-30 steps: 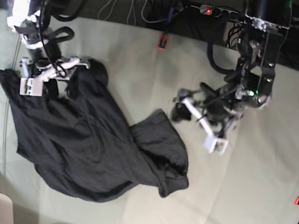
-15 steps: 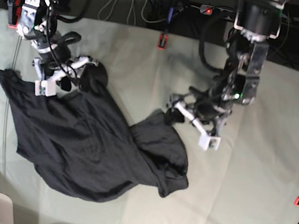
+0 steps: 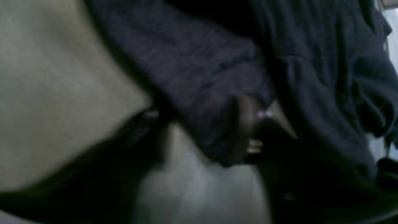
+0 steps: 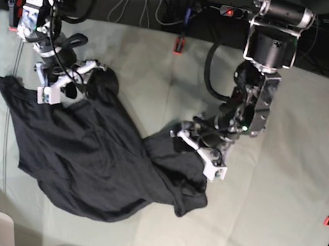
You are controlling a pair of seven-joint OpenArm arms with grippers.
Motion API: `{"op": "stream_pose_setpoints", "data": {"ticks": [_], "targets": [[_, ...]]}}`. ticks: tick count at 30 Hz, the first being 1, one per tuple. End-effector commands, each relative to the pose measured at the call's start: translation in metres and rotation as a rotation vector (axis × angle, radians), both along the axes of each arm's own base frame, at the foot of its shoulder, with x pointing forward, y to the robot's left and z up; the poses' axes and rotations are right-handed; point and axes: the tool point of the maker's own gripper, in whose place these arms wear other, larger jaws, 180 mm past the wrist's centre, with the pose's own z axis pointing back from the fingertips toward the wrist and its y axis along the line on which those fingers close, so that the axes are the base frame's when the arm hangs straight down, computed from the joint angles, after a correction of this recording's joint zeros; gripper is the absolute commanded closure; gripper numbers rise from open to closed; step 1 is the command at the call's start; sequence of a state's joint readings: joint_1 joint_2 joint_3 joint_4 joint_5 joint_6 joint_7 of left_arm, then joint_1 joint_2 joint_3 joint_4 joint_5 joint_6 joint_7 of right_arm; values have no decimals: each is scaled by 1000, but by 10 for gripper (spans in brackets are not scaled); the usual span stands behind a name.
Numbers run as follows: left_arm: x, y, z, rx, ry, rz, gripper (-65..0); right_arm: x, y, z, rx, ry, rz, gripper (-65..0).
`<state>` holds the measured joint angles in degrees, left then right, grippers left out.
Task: Layout the t-shirt on the table in an organized manner, then fold the t-shirt properly
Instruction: 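Grasp the t-shirt hem corners with the left and right grippers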
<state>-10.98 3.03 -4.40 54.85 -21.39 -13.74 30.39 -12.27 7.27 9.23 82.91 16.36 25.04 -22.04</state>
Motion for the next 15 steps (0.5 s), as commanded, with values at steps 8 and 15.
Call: {"op": "stream_pose_setpoints", "data": {"ticks": [8,15], "targets": [[4,15,3,29,-4,1,0,10,10,11,1,-46,54,-326],[6,26,5,52,-15,4,0,21,23,3,10,-30,97,-323]]}}
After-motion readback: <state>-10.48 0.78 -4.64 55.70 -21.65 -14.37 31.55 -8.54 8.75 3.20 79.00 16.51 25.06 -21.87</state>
